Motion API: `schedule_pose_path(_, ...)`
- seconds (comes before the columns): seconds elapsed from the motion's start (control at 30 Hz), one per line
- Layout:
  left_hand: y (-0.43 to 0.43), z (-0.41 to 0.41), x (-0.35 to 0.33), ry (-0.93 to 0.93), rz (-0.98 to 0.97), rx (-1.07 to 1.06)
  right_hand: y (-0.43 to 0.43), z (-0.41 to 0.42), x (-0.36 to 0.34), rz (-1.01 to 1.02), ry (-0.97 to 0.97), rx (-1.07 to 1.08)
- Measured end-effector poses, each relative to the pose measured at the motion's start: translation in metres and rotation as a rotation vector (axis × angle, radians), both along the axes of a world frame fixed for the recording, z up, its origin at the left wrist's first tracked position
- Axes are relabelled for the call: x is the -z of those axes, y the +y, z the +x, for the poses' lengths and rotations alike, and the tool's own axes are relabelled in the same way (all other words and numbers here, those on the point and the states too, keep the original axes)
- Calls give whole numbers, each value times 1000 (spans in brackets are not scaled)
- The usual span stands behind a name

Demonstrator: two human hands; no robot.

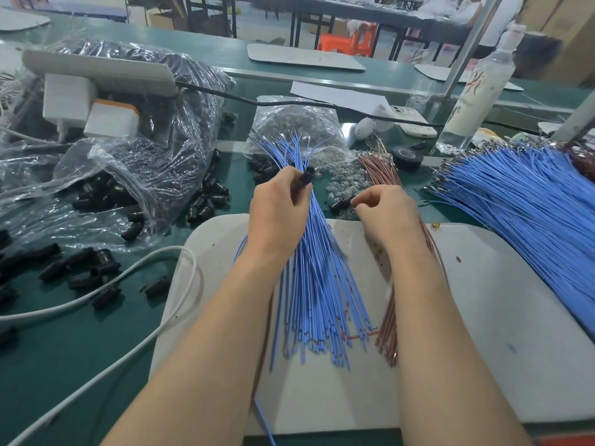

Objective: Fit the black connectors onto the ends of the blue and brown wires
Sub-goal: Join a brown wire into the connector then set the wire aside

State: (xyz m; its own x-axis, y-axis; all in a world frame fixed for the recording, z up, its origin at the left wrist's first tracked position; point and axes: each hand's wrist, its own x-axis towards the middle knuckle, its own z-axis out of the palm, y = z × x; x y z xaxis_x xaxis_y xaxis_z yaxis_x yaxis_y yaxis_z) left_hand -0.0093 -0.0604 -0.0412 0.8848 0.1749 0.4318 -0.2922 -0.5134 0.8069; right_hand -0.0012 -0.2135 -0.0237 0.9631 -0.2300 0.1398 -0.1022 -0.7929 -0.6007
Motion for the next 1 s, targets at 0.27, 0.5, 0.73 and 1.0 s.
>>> schedule_pose_path(0.27, -1, 0, 1, 1, -3, -4, 1, 5, 8, -78, 82, -46)
schedule_pose_path(0.5, -1, 2, 2, 29, -49, -14, 5, -6, -8, 236, -167, -136)
schedule_pose_path(0.73, -1, 8, 4, 40, -96, 8, 27, -20, -29, 530, -238, -423)
schedule_pose_path(1.0, 0, 6, 1, 32, -68, -5, 30, -22, -32, 349, -275, -407)
